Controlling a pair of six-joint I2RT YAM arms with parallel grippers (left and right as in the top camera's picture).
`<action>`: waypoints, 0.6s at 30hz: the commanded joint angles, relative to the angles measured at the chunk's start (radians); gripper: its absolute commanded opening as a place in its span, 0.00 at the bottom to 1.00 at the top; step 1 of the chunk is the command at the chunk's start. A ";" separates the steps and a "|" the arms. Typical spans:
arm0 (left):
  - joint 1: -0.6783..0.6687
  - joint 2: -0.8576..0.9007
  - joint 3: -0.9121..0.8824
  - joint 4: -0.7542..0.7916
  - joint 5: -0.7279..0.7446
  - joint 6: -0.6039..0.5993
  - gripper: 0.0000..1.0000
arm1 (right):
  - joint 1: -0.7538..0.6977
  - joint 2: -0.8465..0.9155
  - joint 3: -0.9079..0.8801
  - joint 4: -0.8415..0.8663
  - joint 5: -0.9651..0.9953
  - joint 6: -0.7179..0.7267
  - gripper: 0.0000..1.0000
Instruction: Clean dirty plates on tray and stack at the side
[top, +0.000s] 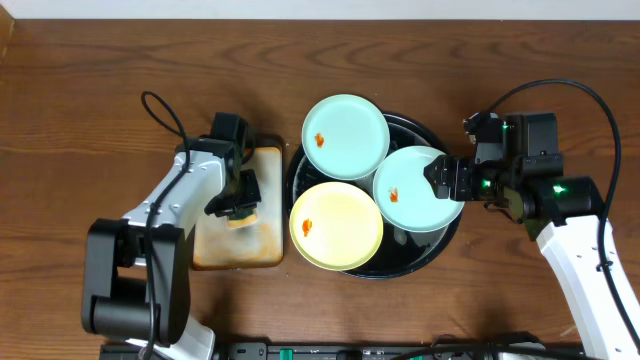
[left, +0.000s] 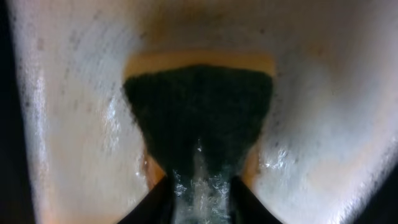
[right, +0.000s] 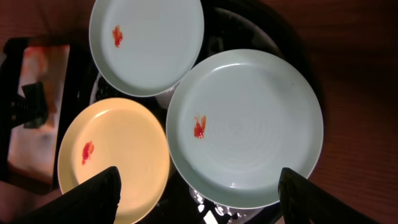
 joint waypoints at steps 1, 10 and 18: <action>-0.002 0.061 -0.011 0.040 -0.045 -0.018 0.21 | -0.005 0.003 0.018 0.003 0.006 0.016 0.79; -0.002 0.164 -0.011 0.055 -0.060 -0.018 0.07 | -0.005 0.003 0.018 0.003 0.006 0.015 0.77; -0.002 0.022 0.058 -0.070 -0.002 -0.011 0.08 | -0.005 0.003 0.018 0.003 0.006 0.015 0.77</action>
